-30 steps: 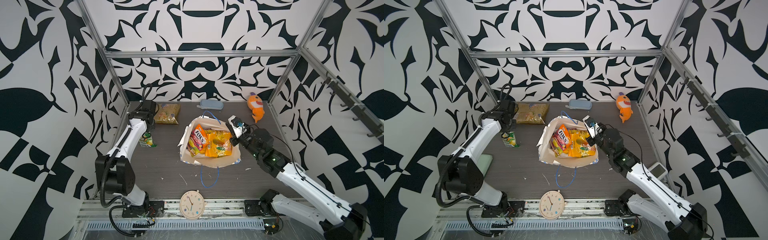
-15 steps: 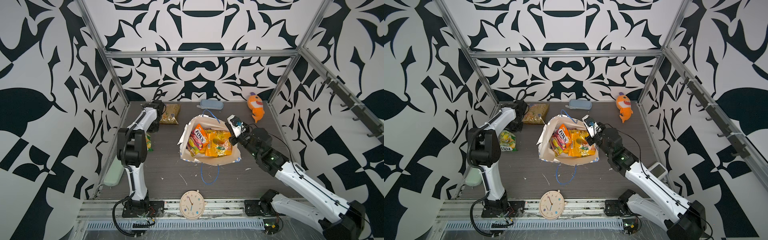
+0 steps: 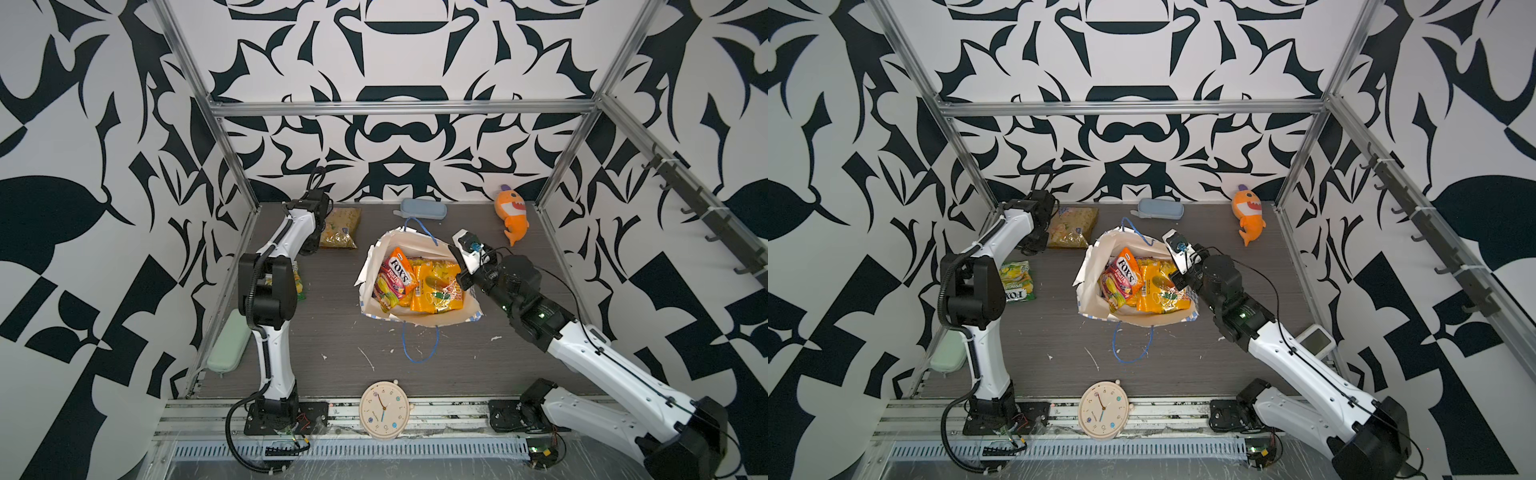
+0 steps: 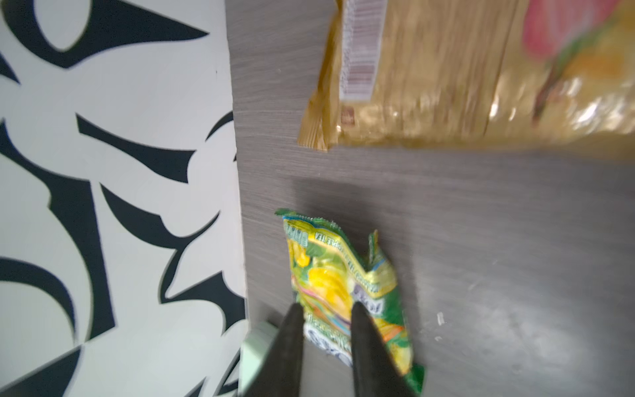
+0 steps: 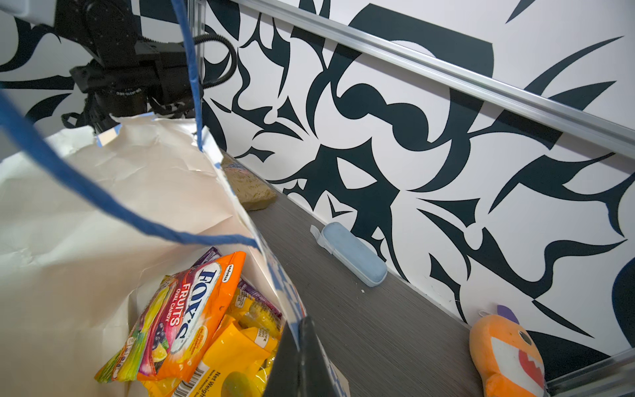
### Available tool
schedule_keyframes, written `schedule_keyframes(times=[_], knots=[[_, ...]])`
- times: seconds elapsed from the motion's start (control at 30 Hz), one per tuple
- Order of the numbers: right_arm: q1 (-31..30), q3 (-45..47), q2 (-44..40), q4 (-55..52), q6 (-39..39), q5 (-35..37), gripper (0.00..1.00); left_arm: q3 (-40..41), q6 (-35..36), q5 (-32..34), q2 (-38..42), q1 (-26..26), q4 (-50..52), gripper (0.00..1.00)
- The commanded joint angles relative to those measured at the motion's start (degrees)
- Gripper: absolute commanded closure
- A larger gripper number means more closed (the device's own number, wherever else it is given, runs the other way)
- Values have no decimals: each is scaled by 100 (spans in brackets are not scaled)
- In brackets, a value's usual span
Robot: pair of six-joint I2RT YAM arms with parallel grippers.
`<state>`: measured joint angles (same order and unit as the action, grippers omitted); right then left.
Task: Take the snacks out of the paper bag
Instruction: Place the snack at the middle-left of the table.
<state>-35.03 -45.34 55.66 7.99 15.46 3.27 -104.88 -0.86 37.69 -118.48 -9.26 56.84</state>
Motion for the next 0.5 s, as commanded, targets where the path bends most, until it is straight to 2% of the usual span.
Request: schedule_keyframes(times=[0.0,0.07,0.1,0.17,0.23,0.27,0.33,0.47], knots=[[-33,-124,-107,292,46,51,100,-165,49,-73,-98,-48,-23,63],[-34,-123,-142,249,49,55,100,-13,-42,-358,220,-37,-204,60],[-33,-124,-152,244,56,64,100,168,-161,-565,447,16,-382,54],[-32,-111,-161,205,83,106,100,730,-589,-1326,1108,231,-766,21],[-34,-92,-176,177,114,172,100,1450,-897,-1792,1767,361,-1243,5],[-32,-80,-178,186,119,176,100,1843,-1032,-1782,2097,385,-1464,0],[-32,-64,-179,190,131,176,100,2416,-1307,-1740,2616,444,-1606,0],[-35,-36,-133,237,177,181,100,3378,-1840,-2339,3377,1041,-1767,0]])
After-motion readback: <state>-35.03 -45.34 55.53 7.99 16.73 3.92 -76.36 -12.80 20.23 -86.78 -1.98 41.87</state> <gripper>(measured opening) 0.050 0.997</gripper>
